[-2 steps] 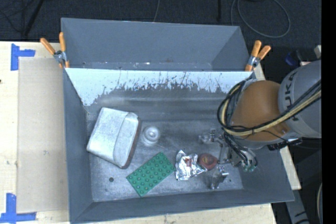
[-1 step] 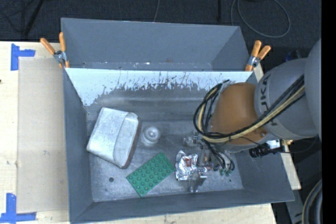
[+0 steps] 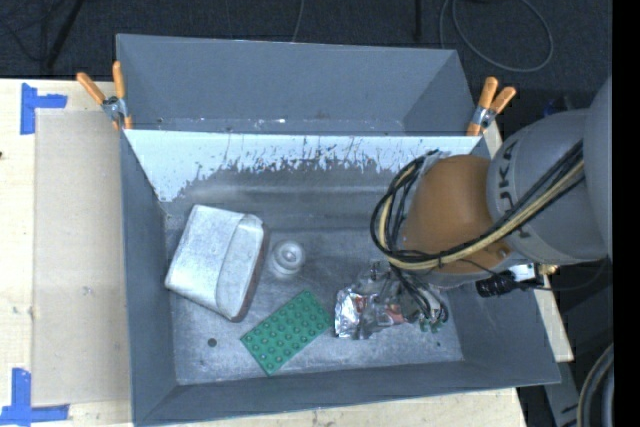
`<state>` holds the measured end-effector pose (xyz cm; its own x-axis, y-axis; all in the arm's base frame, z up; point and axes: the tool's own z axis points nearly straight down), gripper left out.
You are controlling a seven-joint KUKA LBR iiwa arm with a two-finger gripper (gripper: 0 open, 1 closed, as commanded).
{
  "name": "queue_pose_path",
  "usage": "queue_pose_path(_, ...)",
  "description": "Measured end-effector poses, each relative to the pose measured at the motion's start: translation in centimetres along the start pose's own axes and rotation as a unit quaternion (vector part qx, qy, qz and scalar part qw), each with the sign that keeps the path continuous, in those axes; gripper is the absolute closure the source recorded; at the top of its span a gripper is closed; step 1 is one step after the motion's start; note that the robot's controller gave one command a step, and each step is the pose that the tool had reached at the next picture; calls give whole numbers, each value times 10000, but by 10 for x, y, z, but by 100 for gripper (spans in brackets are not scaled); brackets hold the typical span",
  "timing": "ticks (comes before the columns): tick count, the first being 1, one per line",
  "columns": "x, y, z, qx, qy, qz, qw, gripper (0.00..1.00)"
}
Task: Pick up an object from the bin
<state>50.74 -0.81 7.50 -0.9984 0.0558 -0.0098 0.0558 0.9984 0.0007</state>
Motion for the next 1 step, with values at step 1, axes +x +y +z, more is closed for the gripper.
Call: queue_pose_path(1, 11, 31, -117, -6, 17, 233, 9997, 100)
